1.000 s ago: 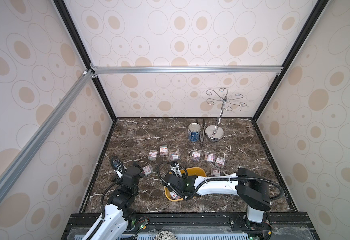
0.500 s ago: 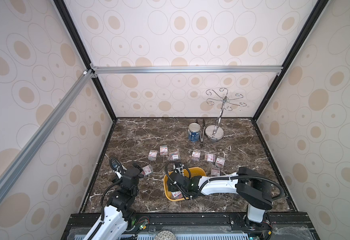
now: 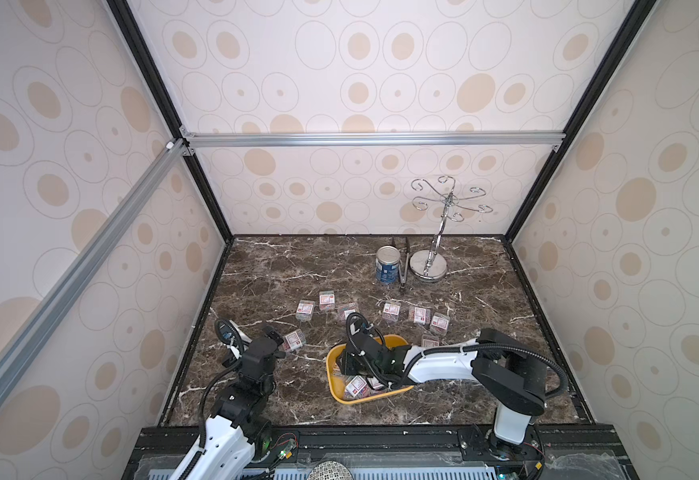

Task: Take the paper clips out of the storage box
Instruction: Adjust the boxed paper clips in the storage box.

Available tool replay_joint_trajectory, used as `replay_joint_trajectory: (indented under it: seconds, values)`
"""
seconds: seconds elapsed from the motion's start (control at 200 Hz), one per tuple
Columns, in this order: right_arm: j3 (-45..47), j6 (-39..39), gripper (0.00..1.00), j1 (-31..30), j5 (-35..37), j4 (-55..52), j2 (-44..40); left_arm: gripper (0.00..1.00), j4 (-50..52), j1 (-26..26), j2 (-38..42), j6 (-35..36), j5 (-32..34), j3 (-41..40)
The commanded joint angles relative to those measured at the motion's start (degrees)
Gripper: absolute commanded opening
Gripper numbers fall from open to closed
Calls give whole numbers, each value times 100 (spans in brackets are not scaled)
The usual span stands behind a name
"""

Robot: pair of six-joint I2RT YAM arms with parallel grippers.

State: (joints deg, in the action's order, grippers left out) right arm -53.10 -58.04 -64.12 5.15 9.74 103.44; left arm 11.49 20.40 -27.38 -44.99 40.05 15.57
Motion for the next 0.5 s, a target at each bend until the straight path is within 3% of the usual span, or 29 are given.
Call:
replay_joint_trajectory:
  seconds: [0.0,0.495]
  values:
    - [113,38,38,-43,72,-244,-285,100,81,-36,74,2,136,-10]
    - [802,498,34,-109,1062,-235,-1880,100,73,-36,132,-1,134,-28]
